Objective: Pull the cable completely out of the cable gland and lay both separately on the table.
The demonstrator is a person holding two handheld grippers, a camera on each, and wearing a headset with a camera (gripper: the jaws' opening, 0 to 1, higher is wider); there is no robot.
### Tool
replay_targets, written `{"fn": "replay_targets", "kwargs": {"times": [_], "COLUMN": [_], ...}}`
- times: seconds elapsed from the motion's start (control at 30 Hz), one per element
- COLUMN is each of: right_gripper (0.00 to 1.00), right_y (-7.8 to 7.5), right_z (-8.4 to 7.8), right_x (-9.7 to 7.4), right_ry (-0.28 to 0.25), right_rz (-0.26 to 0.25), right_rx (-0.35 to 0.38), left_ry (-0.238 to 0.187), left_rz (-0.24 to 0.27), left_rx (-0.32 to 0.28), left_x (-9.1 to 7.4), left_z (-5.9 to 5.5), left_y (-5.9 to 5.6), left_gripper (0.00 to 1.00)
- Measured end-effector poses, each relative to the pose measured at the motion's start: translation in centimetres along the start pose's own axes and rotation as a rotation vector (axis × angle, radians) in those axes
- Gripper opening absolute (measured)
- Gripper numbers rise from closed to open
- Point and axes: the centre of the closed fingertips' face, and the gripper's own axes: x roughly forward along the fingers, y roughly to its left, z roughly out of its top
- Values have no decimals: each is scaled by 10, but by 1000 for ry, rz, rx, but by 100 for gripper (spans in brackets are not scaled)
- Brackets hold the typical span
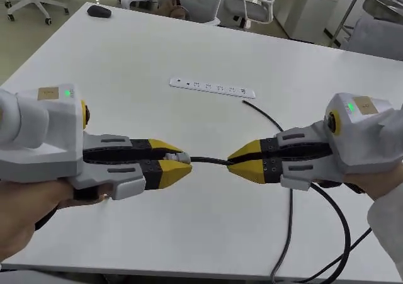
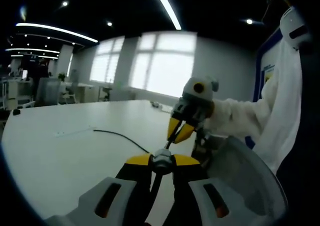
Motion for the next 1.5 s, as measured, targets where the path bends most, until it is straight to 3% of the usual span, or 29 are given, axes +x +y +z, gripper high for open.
{"fn": "replay_targets", "kwargs": {"times": [0.33, 0.57, 0.7, 0.87, 0.97, 1.2, 1.27, 1.3, 1.37, 1.5], "right_gripper": [4, 4, 7, 19, 19, 23, 25, 25, 24, 21], "right_y": [-6, -3, -6, -2, -7, -15, -7, 1, 11, 11], "right_z": [-26, -27, -29, -23, -21, 16, 29, 36, 39, 34], "right_x": [-21, -21, -20, -14, -13, -3, 4, 11, 21, 37], "right_ry": [35, 22, 51, 85, 131, 75, 57, 45, 63, 98], "right_rz": [-69, -83, -112, -111, -122, -137, -94, -46, 8, 40], "right_rx": [49, 67, 75, 40, -14, -115, -161, -184, -227, -260], "left_ry": [-7, 8, 24, 90, 108, 127, 131, 132, 131, 131], "left_rz": [23, 16, 17, -3, -9, -10, -9, -9, -10, -12], "left_rx": [-8, 16, 22, 77, 96, 112, 120, 121, 124, 127], "left_x": [-3, -2, -1, 5, 6, 6, 6, 6, 6, 6], "left_z": [2, 0, -3, -14, -17, -21, -21, -21, -21, -21], "left_y": [5, 3, 2, -7, -9, -9, -9, -8, -8, -8], "left_gripper": [17, 17, 17, 17, 17, 17, 17, 17, 17, 17]}}
